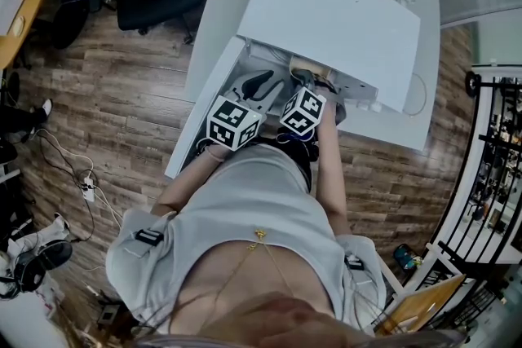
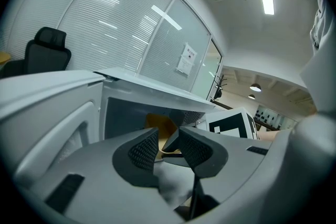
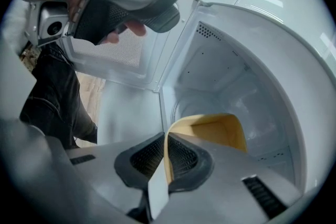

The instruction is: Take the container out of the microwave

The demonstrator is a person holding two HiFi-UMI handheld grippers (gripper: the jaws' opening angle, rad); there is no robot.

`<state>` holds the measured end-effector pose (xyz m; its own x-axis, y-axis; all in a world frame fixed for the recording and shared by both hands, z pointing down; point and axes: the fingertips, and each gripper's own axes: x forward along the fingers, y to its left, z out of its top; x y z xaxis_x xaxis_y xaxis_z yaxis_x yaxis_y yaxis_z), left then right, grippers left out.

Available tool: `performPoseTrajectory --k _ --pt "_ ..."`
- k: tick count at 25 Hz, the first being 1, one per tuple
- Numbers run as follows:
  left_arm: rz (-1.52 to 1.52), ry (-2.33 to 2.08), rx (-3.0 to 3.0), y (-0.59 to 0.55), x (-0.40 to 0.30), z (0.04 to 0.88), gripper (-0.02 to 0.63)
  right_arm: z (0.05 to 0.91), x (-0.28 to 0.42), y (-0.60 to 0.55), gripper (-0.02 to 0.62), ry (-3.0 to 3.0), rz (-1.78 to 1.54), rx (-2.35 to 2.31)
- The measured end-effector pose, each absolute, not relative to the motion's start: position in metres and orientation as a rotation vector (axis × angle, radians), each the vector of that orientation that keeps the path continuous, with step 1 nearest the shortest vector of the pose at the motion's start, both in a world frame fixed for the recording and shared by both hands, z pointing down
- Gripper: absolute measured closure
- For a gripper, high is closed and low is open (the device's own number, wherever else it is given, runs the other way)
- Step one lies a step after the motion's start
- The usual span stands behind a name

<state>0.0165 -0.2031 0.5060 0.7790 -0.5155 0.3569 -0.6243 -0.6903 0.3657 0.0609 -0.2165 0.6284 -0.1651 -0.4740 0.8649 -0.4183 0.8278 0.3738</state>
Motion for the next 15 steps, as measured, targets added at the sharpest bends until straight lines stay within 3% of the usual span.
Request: performPoseTrajectory --k 15 --pt "0.275 -0.813 2.516 -0.187 0.011 0.505 0.485 0.613 0.041 -0.174 0.565 -1.841 -0.032 0.672"
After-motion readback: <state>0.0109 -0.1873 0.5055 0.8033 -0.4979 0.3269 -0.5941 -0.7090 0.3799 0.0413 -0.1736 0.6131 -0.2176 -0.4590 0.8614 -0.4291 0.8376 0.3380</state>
